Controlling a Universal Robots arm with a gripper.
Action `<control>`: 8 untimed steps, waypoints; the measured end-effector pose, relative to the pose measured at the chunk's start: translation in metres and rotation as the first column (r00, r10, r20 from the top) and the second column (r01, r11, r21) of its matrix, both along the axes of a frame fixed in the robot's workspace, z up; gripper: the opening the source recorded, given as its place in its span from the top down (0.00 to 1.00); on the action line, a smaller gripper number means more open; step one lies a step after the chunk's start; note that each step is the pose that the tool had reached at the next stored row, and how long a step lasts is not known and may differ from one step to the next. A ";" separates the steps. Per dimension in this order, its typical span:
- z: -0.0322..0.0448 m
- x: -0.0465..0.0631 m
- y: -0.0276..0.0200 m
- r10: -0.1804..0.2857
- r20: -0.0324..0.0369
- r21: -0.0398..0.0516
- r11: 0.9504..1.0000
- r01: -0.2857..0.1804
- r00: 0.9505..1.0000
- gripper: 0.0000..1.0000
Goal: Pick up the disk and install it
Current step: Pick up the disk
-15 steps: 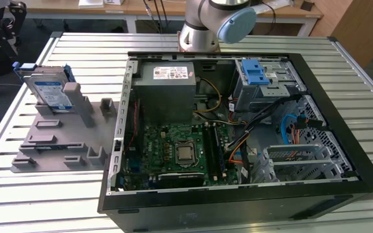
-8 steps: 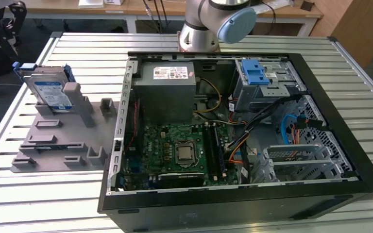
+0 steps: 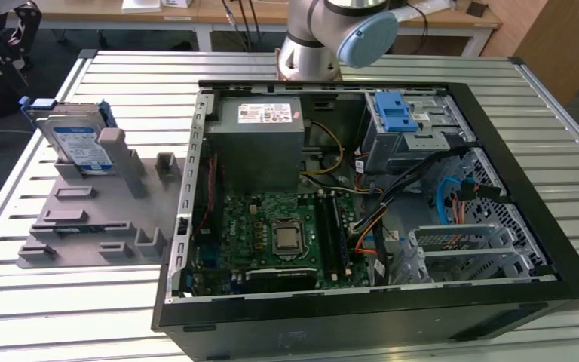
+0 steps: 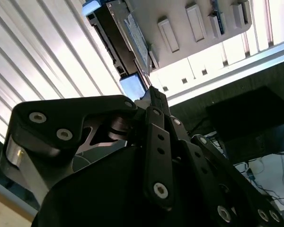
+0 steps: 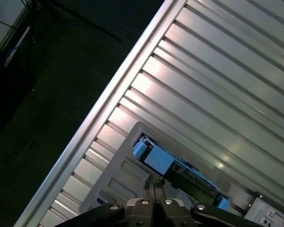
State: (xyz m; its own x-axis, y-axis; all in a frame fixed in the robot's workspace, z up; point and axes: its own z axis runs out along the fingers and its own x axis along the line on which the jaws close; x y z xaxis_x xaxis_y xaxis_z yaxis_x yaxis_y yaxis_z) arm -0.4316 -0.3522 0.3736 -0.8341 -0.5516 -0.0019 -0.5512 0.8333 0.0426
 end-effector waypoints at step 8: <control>-0.0005 0.000 0.0000 0.111 0.000 0.000 0.994 -0.111 0.994 0.89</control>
